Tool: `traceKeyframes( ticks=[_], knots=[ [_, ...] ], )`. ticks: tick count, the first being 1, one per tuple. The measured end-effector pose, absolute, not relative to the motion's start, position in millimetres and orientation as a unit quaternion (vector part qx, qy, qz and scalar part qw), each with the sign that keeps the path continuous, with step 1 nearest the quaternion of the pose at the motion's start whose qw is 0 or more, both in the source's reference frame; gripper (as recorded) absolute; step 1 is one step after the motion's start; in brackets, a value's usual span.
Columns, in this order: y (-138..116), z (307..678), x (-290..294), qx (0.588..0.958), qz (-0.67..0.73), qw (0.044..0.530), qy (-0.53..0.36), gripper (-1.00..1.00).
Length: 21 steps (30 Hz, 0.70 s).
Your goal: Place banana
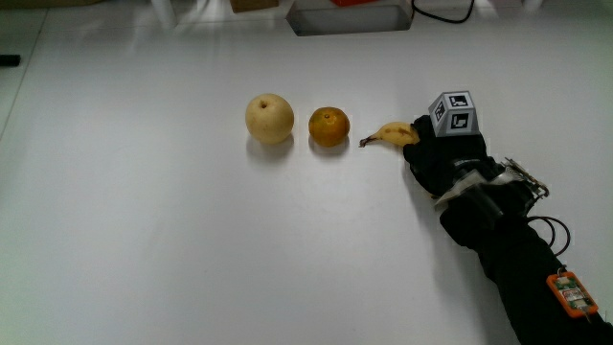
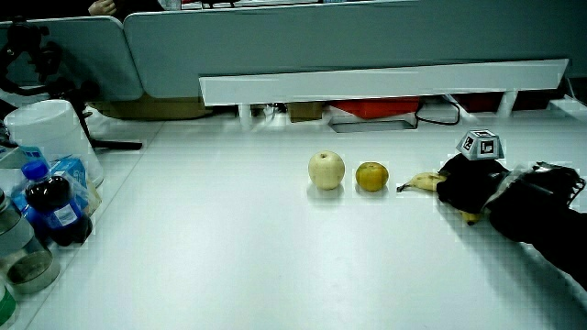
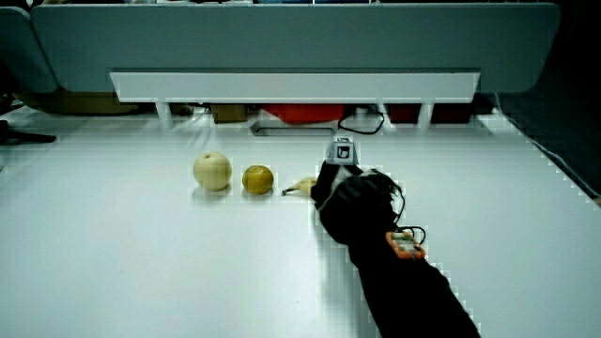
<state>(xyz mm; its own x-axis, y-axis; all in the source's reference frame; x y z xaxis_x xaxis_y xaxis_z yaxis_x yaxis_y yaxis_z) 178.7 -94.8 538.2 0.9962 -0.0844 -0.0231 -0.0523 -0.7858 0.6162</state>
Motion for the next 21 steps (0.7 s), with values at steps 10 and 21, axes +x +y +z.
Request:
traceKeyframes(
  ticks=[10,21],
  knots=[
    [-88,548,174,0.942,-0.054,0.331,-0.02,-0.1],
    [-86,554,185,0.936,-0.029,0.352,-0.001,-0.45]
  ],
)
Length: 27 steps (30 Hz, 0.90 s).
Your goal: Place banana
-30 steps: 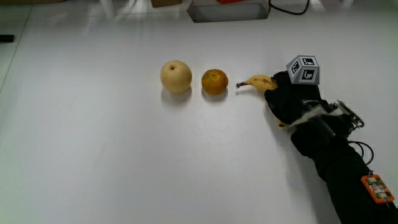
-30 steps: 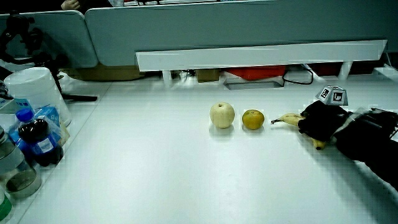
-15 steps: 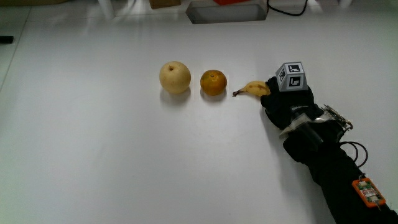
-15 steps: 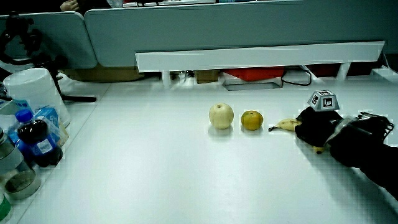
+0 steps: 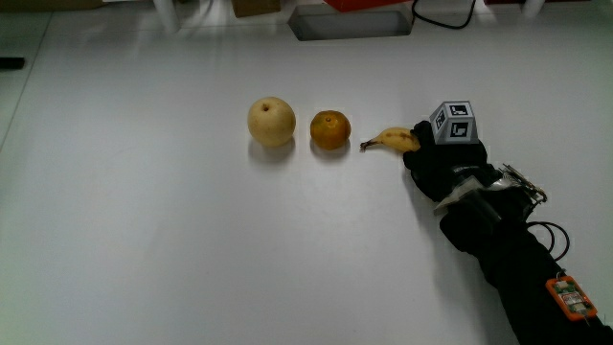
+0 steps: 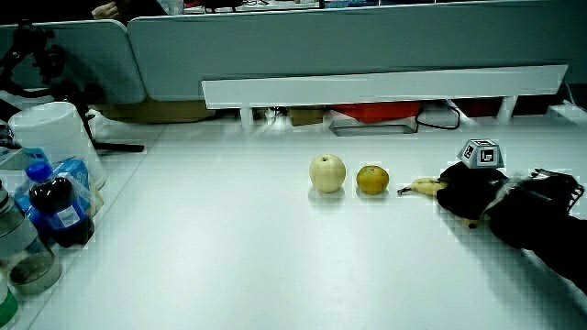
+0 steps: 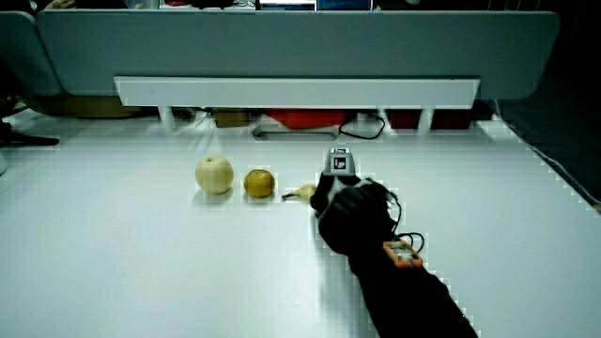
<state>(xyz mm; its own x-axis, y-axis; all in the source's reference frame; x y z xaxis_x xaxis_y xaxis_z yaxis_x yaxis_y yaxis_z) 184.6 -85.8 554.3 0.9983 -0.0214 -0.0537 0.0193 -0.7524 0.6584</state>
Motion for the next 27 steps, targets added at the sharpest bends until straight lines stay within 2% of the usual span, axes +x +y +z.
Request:
traceKeyframes(
  ticks=[7,8,11,17,27],
  knots=[
    [-81,560,186,0.931,-0.03,0.363,0.002,-0.68],
    [-81,557,185,0.937,-0.039,0.347,0.003,-0.71],
    [-78,558,183,0.938,-0.05,0.343,0.001,-0.81],
    [-77,566,199,0.925,-0.014,0.379,0.015,-1.0],
    [-77,546,218,0.925,0.014,0.379,-0.006,-1.0]
  ],
)
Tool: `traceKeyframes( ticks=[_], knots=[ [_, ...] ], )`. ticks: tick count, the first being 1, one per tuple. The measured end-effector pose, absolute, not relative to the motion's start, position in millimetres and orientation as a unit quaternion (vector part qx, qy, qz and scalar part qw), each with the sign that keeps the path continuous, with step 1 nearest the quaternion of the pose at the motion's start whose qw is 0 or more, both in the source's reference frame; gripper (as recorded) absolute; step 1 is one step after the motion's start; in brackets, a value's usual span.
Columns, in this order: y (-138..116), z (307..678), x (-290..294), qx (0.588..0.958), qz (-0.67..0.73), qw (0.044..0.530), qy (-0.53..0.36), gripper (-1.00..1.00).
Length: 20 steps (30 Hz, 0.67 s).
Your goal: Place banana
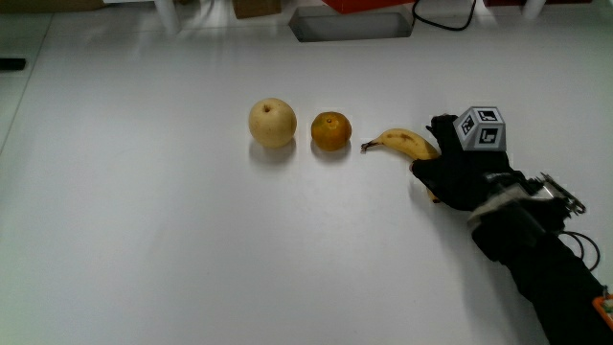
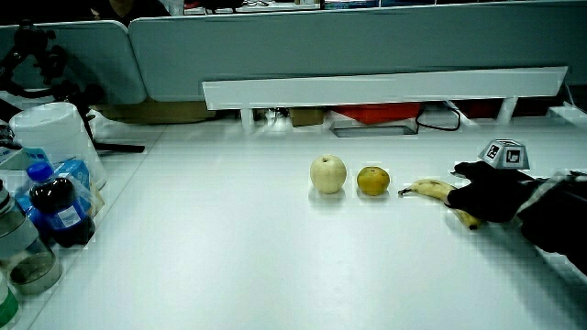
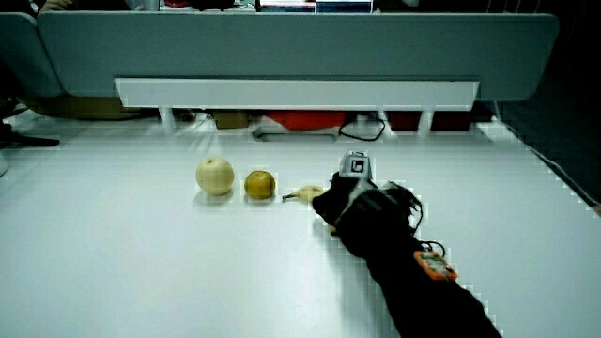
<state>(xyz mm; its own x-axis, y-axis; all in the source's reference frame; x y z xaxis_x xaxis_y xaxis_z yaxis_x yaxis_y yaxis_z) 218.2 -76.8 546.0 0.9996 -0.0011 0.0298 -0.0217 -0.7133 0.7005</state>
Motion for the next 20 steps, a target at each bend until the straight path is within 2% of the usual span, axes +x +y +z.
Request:
traceKeyframes(
  ticks=[6,10,15,16,17,18,20],
  knots=[
    [-68,524,229,0.935,0.017,0.351,-0.04,-1.0],
    [-59,520,243,0.932,0.025,0.355,-0.069,-1.0],
    [-38,503,253,0.939,-0.006,0.324,-0.114,-1.0],
    [-32,498,253,0.934,-0.003,0.332,-0.129,-1.0],
    [-27,498,257,0.947,-0.026,0.296,-0.126,-1.0],
    [-20,485,250,0.935,-0.011,0.317,-0.16,-1.0],
    [-11,482,254,0.944,-0.017,0.292,-0.152,-1.0]
  ],
)
